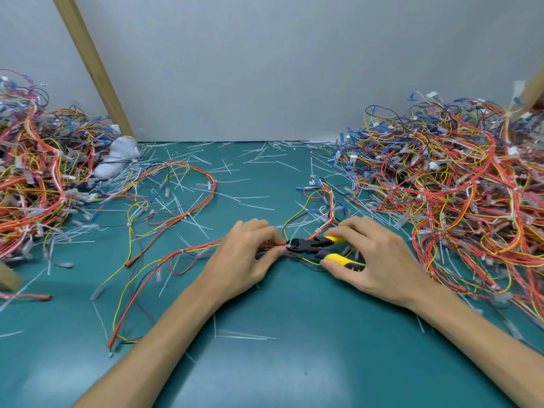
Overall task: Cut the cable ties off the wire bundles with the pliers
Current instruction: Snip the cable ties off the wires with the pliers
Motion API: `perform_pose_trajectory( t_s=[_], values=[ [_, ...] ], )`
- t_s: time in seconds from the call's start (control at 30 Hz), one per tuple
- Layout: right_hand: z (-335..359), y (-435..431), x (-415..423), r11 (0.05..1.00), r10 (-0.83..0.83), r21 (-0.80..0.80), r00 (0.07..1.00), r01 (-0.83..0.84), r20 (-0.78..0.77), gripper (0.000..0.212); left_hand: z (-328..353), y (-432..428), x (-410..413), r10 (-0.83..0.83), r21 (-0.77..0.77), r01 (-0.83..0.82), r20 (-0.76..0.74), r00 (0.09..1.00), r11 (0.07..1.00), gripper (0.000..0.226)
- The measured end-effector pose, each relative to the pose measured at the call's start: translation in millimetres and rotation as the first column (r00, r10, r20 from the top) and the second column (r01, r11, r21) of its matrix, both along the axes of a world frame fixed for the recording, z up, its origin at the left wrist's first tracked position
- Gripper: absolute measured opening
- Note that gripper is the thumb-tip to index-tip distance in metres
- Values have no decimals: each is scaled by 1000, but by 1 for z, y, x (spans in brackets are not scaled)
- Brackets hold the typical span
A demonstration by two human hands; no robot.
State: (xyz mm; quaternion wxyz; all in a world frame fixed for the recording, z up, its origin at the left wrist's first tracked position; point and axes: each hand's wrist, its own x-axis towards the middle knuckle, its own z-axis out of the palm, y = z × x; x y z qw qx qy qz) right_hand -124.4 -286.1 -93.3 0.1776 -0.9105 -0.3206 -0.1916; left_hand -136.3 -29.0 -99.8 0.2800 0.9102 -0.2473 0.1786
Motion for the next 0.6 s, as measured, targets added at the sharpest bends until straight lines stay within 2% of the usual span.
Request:
perform_pose_trajectory(
  t_s=[0.37,0.6],
  values=[
    [0,-1,2,992,39,-120,997,-30,74,42,-1,-1,0,11,26,-10,-11,1000,1000,4],
    [-1,-3,2,995,44,-92,991,-33,127,41,1,-3,-2,9,20,-9,-26,1000,1000,8]
  ],
)
